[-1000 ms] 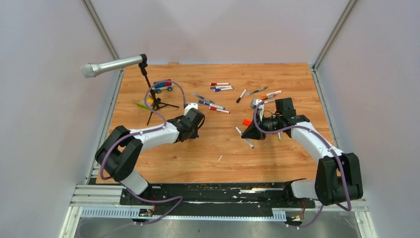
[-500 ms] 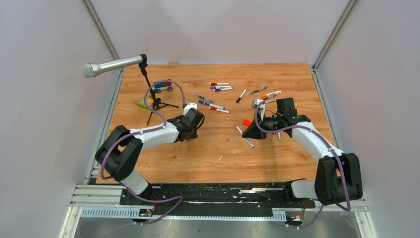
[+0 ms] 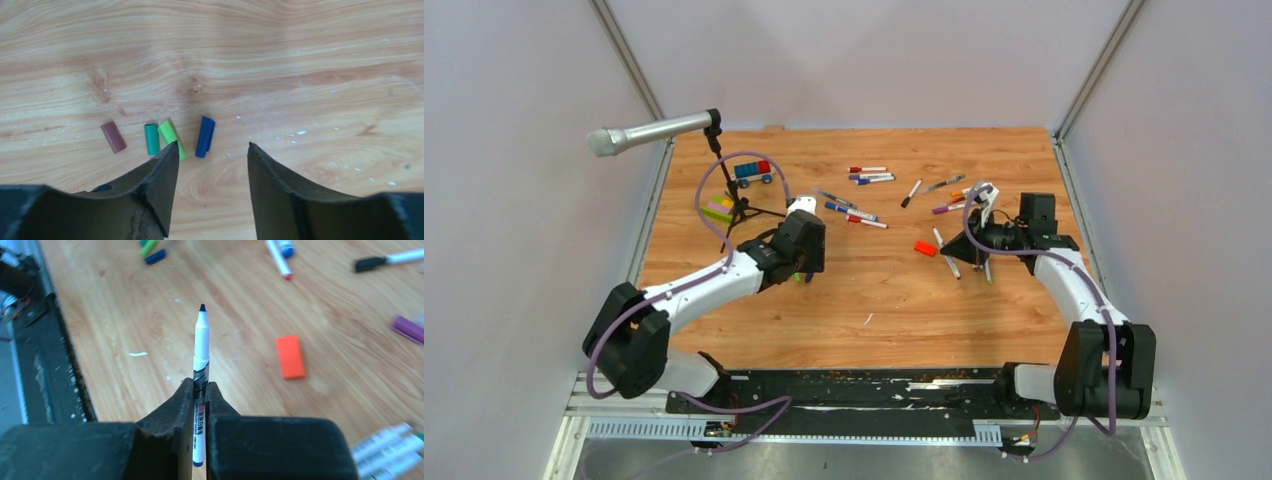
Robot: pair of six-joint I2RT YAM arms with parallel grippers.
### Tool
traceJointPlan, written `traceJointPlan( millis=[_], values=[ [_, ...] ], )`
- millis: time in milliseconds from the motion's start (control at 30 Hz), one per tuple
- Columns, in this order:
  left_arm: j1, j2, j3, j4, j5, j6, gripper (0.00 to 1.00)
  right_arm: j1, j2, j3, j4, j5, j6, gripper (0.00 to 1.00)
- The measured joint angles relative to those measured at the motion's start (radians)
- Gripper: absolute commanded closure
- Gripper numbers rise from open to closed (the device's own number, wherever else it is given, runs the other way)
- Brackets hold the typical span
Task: Open the pen caps
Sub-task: Place the pen cap at the center of the board, then place the pen at the center of the board.
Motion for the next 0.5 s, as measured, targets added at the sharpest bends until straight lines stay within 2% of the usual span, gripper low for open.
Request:
traceJointPlan(
  millis=[167,500],
  values=[
    [0.000,-0.083,-0.029,0.017,0.075,0.023,0.31,-0.096,-0.002,-0.004,0.079,0.105,0.094,1.00],
    [0.000,-0.332,-0.224,0.063,0.174,0.014,0.24,-0.224,0.022,-0.030,0.191,0.354,0.235,0.99]
  ],
)
